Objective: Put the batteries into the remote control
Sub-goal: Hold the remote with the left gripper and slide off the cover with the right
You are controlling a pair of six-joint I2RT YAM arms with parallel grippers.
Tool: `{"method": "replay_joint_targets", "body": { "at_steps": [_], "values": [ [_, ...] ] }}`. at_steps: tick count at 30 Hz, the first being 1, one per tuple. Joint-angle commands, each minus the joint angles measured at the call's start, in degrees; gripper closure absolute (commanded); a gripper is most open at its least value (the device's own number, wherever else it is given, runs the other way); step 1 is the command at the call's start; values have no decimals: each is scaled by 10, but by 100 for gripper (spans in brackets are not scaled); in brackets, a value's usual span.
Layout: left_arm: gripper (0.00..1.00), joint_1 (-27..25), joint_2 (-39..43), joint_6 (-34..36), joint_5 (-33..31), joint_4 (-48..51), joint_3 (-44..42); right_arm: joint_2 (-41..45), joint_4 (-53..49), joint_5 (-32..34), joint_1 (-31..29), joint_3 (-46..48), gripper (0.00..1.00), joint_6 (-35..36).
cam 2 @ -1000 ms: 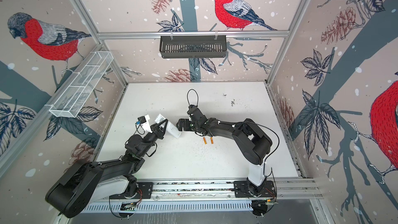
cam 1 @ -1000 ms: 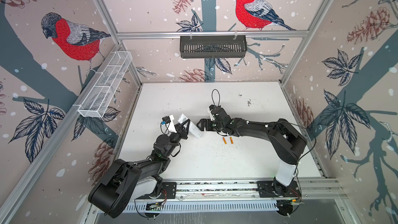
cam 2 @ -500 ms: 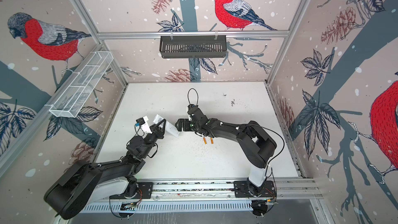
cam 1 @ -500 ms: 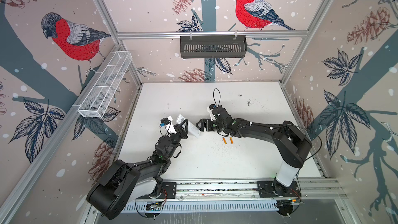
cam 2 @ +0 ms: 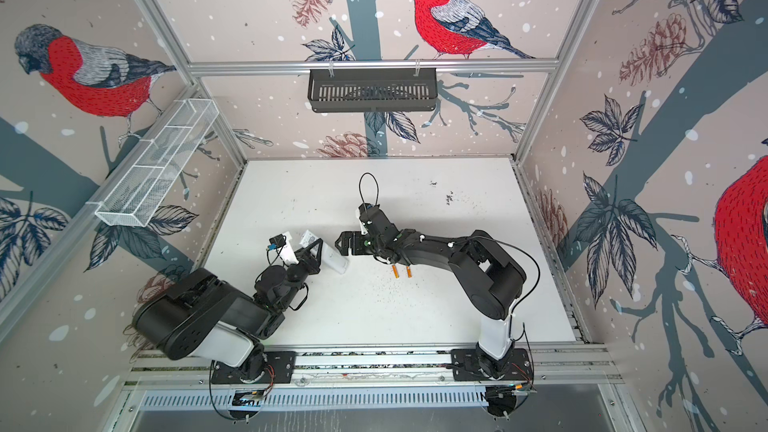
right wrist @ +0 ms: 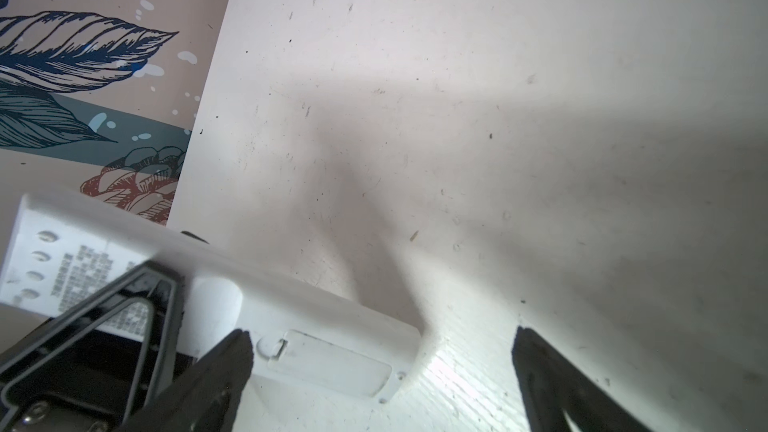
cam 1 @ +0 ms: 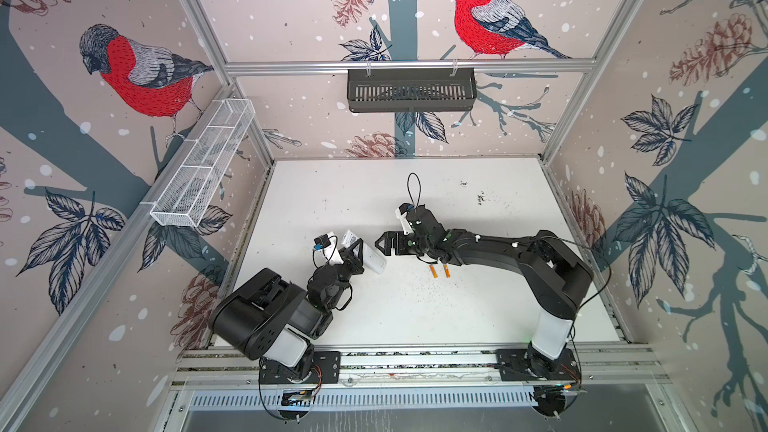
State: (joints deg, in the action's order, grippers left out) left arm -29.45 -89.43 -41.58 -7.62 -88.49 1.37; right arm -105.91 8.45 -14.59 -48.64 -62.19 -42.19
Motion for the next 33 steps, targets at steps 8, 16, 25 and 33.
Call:
{"method": "replay_joint_targets", "body": {
  "at_steps": [8,16,25,33],
  "values": [
    [100,-22,-94,0,-59,-148,-18,-37,29,-31,-9,-14,0,-15],
    [100,-24,-106,-1,-73,-149,-15,-45,21,-30,-15,-17,0,-17],
    [100,-24,-104,2,-85,-148,-17,-60,-4,-18,-22,-23,0,-10],
    [100,-32,-98,30,-76,-148,-12,-79,-73,30,-26,-52,0,3]
  ]
}}
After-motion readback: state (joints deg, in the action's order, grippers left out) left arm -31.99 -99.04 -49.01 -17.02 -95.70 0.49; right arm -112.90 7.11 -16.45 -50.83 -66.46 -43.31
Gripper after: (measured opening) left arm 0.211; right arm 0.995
